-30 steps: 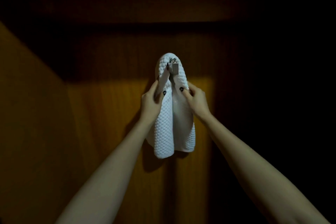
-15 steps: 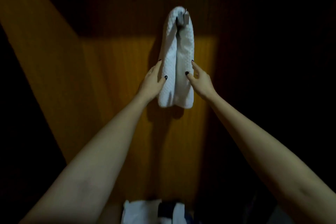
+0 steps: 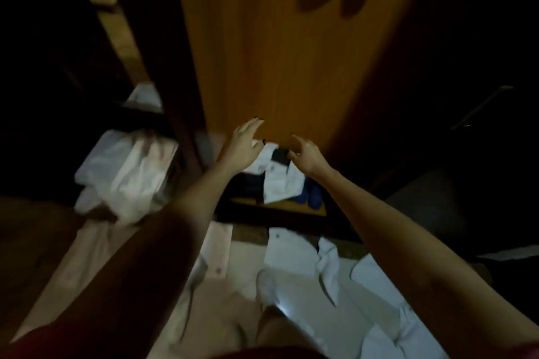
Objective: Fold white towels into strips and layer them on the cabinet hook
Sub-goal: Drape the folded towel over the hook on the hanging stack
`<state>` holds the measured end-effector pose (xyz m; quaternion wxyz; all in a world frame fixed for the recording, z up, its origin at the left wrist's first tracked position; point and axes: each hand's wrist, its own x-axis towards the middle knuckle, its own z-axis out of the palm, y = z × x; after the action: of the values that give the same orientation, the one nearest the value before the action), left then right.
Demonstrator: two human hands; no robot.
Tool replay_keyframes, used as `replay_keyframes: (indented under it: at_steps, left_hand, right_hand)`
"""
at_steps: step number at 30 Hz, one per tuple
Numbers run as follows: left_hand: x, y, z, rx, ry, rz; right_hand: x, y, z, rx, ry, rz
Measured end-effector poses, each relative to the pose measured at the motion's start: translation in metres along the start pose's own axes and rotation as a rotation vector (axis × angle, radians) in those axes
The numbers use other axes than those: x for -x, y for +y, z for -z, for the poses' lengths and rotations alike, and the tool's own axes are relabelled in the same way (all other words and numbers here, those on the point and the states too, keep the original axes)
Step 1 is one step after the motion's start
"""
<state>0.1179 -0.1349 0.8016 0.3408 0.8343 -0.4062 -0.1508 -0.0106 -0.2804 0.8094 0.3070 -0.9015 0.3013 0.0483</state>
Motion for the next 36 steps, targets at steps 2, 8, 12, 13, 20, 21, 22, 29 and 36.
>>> replay_keyframes:
  at_steps: [2, 8, 12, 13, 20, 21, 22, 29, 36]
  left_hand:
    - [0.051, -0.038, -0.012, 0.022, -0.008, 0.127]
    - [0.194, -0.117, -0.039, 0.057, 0.065, 0.528]
    - [0.261, -0.148, -0.06, 0.049, 0.157, 0.786]
    - [0.276, -0.153, -0.068, 0.073, 0.166, 0.845]
    - [0.353, -0.209, -0.133, 0.211, 0.322, 1.138]
    - [0.361, -0.223, -0.143, 0.227, 0.342, 1.158]
    - [0.367, -0.239, -0.154, 0.24, 0.354, 1.179]
    - [0.391, -0.384, -0.257, 0.259, 0.345, 1.239]
    - [0.381, -0.548, -0.353, 0.168, 0.235, 1.119]
  right_hand:
    - [0.008, -0.008, -0.051, 0.026, -0.115, 0.024]
    - [0.029, -0.046, -0.187, 0.127, -0.467, 0.173]
    - [0.037, -0.059, -0.246, 0.266, -0.658, 0.266]
    - [0.038, -0.06, -0.259, 0.299, -0.697, 0.314]
    - [0.016, -0.059, -0.359, 0.46, -0.882, 0.413]
    - [0.011, -0.055, -0.377, 0.473, -0.893, 0.415]
    - [0.005, -0.049, -0.397, 0.482, -0.901, 0.416]
    - [-0.044, 0.015, -0.556, 0.615, -0.93, 0.481]
    - [-0.096, 0.059, -0.722, 0.621, -0.937, 0.675]
